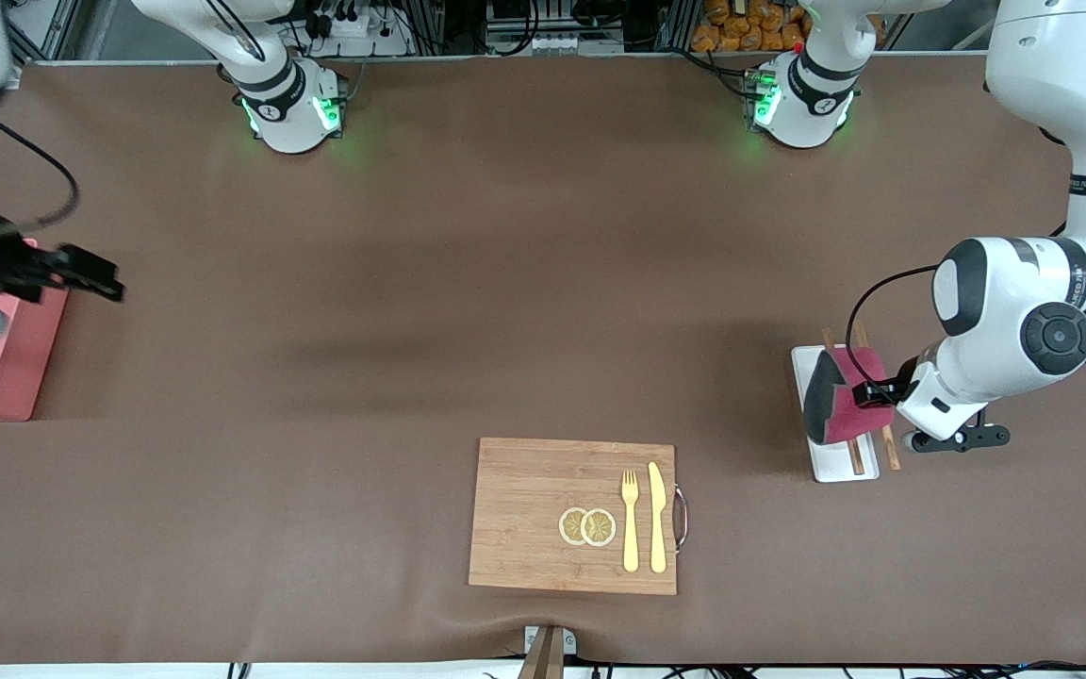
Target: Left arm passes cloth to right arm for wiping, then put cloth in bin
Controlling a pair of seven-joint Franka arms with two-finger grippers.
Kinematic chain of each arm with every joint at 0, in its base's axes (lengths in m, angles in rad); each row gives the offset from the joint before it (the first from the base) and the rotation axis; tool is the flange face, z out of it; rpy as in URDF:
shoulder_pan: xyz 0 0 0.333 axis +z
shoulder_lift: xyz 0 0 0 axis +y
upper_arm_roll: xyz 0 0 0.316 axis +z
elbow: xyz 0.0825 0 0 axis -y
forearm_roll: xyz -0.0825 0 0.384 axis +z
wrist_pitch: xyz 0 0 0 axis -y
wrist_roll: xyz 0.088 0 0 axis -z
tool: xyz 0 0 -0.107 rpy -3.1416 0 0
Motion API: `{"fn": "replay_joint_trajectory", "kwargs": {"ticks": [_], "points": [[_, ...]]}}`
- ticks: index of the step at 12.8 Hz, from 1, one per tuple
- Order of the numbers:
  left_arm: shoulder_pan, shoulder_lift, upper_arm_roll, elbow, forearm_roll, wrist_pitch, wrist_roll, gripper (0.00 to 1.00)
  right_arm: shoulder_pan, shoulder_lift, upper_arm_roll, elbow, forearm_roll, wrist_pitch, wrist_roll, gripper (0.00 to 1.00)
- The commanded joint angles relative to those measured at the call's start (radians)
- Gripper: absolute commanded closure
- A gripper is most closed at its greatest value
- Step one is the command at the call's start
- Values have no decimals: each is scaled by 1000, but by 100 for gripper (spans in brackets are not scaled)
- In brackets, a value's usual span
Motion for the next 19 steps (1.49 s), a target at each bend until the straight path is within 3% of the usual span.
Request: {"fn": "replay_joint_trajectory", "kwargs": {"ticks": [1,2,8,9,11,13,19], "points": [[-7,-11,2,6,7,-21,1,64,26,32,-5,16,5,3,4,0],[-9,-12,0,9,7,-30,2,72,31,45,-5,15,5,3,4,0],[-10,-15,-6,16,7,-32,1,74,84,142,-5,10,57,23,1,0],[-10,-15,-6,16,7,-32,2,78,89,142,-5,10,74,17,1,0],[-10,-17,-7,18,7,-33,2,85,89,142,-5,9,170,-9,4,0],[-13,-17,-7,19,7,-32,2,100,78,142,-8,6,263,-32,18,0],[-32,-52,-9,19,7,-36,7,100,98,138,-5,6,369,-34,225,0]]}}
